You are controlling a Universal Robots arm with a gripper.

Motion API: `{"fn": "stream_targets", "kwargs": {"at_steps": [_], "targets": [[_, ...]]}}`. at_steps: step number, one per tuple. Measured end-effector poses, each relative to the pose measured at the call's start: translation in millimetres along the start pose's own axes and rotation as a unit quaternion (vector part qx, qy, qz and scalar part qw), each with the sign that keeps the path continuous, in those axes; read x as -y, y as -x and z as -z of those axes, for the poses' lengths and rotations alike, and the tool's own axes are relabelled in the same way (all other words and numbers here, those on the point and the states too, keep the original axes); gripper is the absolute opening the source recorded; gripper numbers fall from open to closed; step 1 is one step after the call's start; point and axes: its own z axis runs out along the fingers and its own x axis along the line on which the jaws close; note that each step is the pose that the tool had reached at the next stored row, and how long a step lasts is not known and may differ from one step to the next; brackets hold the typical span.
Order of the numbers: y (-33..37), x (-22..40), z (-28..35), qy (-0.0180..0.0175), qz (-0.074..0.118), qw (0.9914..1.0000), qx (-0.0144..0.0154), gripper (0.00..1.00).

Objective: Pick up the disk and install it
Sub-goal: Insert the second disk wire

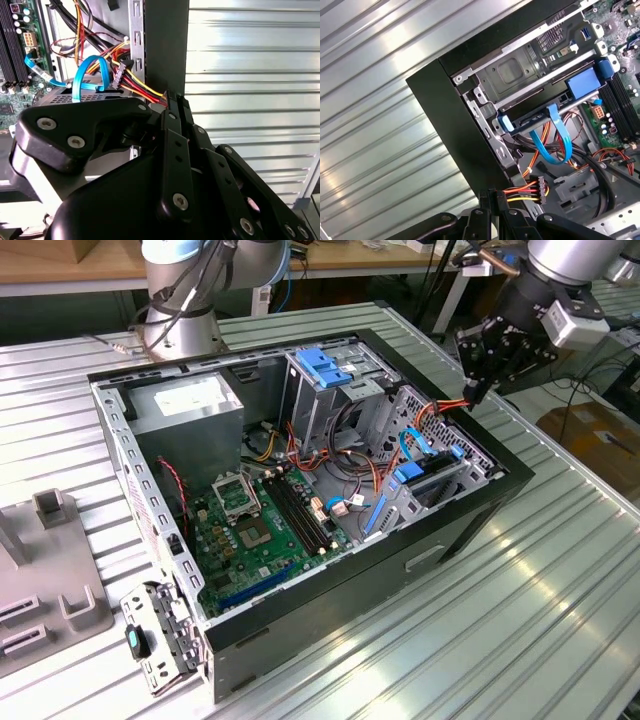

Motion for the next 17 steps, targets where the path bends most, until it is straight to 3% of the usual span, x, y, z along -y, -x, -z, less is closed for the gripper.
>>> {"fn": "stream_targets", "kwargs": {"at_steps": [3,9,17], "targets": [[-0.3,0.7,6.0,-0.0002,0.000,1.00000,-0.0003,0.16],[0.1,0.5,6.3,-0.0001,0.000,1.00000,-0.0004,0.16],[10.4,-5.2,7.3,-0.0009,0.000,1.00000,-0.0016,0.16]]}}
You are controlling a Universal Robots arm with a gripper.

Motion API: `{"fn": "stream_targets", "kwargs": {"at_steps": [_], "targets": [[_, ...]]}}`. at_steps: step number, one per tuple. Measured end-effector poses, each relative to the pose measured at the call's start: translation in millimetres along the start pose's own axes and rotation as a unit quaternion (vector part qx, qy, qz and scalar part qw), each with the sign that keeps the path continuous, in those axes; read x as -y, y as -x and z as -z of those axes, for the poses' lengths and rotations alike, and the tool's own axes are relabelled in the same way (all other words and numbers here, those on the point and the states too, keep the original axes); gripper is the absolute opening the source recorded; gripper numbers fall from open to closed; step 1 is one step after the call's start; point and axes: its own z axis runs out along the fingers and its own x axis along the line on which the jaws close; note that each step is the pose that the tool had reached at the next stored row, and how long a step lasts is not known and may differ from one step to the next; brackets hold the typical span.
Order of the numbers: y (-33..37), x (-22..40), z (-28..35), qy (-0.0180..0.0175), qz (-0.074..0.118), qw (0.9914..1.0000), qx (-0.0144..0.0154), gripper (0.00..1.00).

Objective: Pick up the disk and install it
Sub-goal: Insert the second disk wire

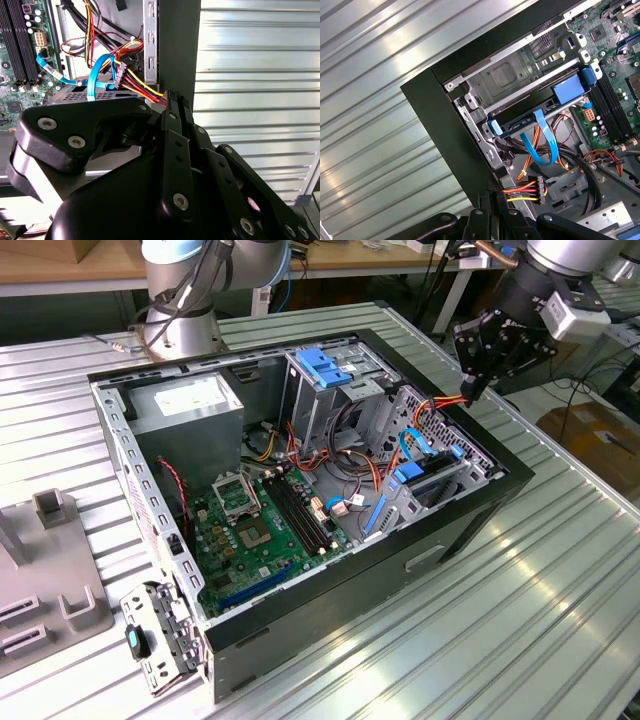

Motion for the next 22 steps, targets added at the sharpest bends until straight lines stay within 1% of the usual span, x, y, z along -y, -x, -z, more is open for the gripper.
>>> {"fn": "stream_targets", "kwargs": {"at_steps": [8,11,15,18,19,20,21,22], "targets": [[1.3,-0.7,0.1,0.0000,0.000,1.00000,0.0000,0.16],[4.9,-3.0,0.6,-0.0002,0.000,1.00000,-0.0003,0.16],[12.8,-8.1,1.5,-0.0006,0.000,1.00000,-0.0010,0.16],[13.6,-8.5,1.3,-0.0004,-0.003,0.99999,-0.0014,0.16],[13.6,-8.6,1.2,-0.0001,-0.012,0.99993,-0.0025,0.16],[13.6,-8.6,1.1,0.0006,-0.027,0.99963,-0.0044,0.16],[13.6,-8.7,0.8,0.0012,-0.042,0.99910,-0.0063,0.16],[13.6,-8.7,0.7,0.0020,-0.060,0.99816,-0.0086,0.16]]}}
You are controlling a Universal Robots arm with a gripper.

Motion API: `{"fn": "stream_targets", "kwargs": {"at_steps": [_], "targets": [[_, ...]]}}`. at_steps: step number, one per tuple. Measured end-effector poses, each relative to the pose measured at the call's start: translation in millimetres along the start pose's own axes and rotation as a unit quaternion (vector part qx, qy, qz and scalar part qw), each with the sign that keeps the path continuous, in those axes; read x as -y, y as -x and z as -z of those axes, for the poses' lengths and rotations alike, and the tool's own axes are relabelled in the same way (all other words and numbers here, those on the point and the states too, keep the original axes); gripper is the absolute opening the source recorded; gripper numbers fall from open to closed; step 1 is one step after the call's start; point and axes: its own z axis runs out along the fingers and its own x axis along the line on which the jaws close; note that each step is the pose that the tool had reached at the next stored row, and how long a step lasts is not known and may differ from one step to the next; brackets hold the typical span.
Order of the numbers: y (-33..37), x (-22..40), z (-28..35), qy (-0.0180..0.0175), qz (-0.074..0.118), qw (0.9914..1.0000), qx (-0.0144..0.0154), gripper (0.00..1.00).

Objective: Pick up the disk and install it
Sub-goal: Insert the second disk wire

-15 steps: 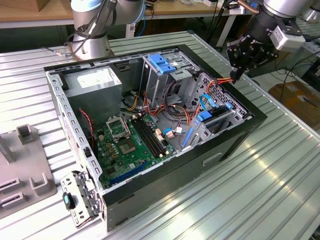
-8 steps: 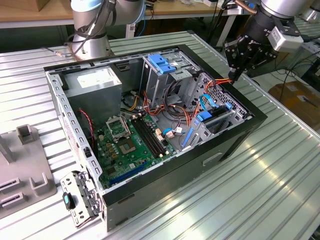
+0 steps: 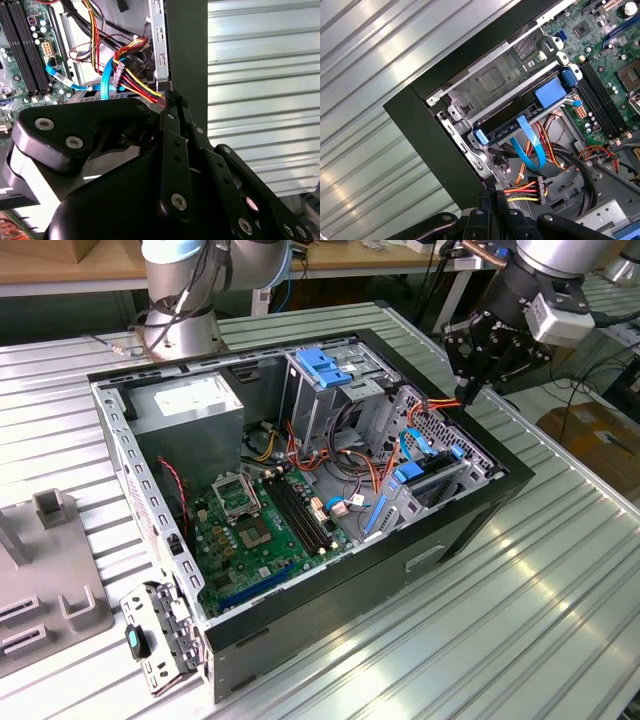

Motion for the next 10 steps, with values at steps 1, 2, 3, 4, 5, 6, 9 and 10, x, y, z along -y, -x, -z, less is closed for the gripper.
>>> {"fn": "stream_targets", "kwargs": {"at_steps": [1,2,3,4,5,6,9,10], "targets": [[0.0,0.0,-0.1,0.0005,-0.012,0.99993,-0.0015,0.16],[0.0,0.0,-0.2,0.0008,-0.020,0.99979,-0.0026,0.16],[0.0,-0.1,-0.4,0.0013,-0.032,0.99949,-0.0040,0.16],[0.0,-0.1,-0.5,0.0016,-0.040,0.99919,-0.0050,0.16],[0.0,-0.1,-0.6,0.0020,-0.049,0.99876,-0.0063,0.16],[0.0,-0.1,-0.7,0.0024,-0.057,0.99833,-0.0073,0.16],[0.0,-0.1,-0.6,0.0027,-0.063,0.99799,-0.0080,0.16],[0.0,-0.1,-0.7,0.0026,-0.063,0.99799,-0.0080,0.16]]}}
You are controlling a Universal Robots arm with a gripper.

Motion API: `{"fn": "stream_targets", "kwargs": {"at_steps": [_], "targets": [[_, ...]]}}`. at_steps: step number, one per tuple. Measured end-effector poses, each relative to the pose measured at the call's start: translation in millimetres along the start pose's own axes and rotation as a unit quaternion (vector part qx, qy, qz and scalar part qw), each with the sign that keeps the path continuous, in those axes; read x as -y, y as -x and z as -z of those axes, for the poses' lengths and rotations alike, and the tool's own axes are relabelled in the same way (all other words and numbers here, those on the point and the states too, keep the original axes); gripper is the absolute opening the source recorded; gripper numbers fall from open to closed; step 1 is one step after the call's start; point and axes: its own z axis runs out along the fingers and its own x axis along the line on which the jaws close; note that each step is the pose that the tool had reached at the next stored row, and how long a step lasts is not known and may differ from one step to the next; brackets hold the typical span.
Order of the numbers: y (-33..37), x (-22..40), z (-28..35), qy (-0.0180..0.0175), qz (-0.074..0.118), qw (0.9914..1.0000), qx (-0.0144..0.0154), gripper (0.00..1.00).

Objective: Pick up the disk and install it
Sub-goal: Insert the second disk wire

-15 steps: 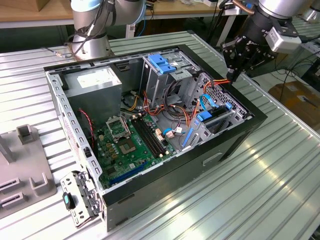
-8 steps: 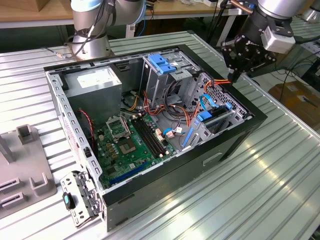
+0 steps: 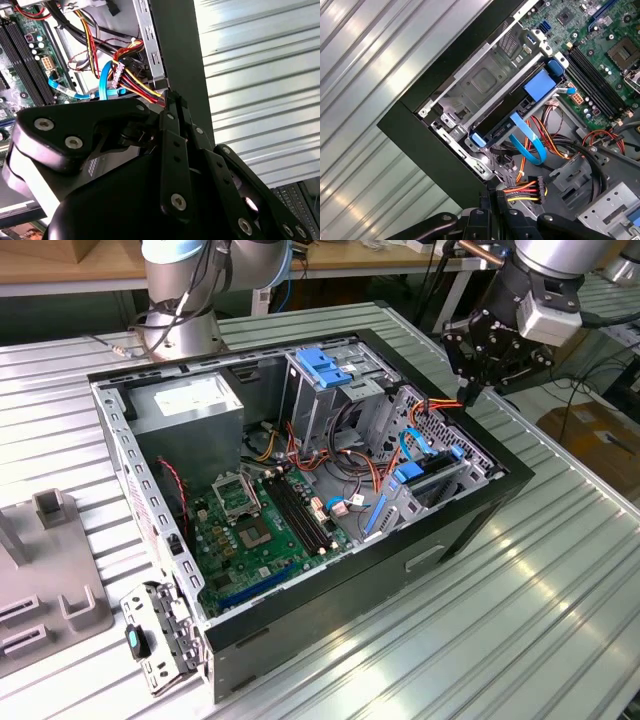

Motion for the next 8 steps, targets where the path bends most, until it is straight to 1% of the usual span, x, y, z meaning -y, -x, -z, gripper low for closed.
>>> {"fn": "stream_targets", "kwargs": {"at_steps": [1,2,4,6,8], "targets": [[0.0,0.0,0.0,0.0000,0.000,1.00000,0.0000,0.16],[0.1,0.0,-0.2,0.0004,-0.006,0.99998,-0.0009,0.16],[0.0,0.0,-0.2,0.0016,-0.027,0.99964,-0.0038,0.16],[0.0,0.0,-0.3,0.0025,-0.044,0.99902,-0.0061,0.16],[0.0,0.0,-0.3,0.0033,-0.061,0.99808,-0.0085,0.16]]}}
